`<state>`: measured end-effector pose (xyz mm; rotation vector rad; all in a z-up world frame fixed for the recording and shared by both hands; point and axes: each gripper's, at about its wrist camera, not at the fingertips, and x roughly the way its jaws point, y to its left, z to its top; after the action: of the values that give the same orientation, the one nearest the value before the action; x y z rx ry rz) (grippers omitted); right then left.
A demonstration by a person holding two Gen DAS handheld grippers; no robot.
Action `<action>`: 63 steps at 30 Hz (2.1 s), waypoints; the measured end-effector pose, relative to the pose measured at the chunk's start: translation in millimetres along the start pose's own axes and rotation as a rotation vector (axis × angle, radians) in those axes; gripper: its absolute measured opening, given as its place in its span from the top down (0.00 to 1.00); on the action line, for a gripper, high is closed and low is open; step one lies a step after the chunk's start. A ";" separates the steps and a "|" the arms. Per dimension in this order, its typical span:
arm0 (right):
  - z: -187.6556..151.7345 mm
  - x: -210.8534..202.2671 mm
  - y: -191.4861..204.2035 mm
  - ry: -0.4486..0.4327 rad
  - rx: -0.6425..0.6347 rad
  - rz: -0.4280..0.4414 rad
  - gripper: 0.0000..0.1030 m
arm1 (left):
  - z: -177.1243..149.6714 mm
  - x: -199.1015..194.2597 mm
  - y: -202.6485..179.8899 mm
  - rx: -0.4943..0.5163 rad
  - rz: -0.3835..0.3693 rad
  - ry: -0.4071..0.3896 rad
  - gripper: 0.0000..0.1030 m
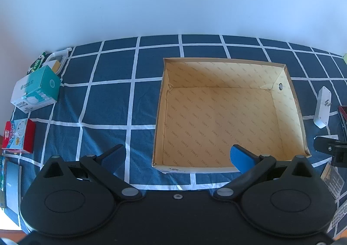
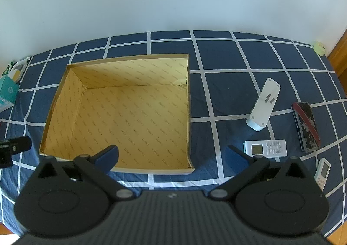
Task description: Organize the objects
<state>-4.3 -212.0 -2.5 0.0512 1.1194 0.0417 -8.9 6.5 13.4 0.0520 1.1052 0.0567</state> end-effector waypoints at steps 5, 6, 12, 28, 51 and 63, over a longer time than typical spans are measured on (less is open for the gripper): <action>-0.4 -1.1 1.7 -0.005 -0.001 0.000 0.00 | 0.4 -1.2 1.5 -0.001 0.000 -0.002 0.00; -0.7 -1.3 2.2 -0.005 -0.001 -0.001 0.00 | 0.4 -1.3 1.6 -0.001 0.000 -0.002 0.00; -0.8 -2.3 2.8 -0.007 -0.002 -0.002 0.00 | -0.2 -1.2 1.2 0.000 0.002 0.000 0.00; -1.6 -5.3 3.7 -0.011 -0.001 -0.005 0.00 | -3.4 -5.1 3.7 0.000 0.000 -0.010 0.00; -2.5 -8.7 3.7 -0.017 -0.002 -0.004 0.00 | -3.8 -8.1 2.0 0.002 0.002 -0.013 0.00; -1.7 -9.3 5.5 -0.016 -0.003 -0.005 0.00 | -4.0 -10.2 4.0 0.002 0.003 -0.015 0.00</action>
<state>-9.9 -207.1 5.5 0.0458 1.1033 0.0386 -17.2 9.8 21.0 0.0557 1.0900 0.0574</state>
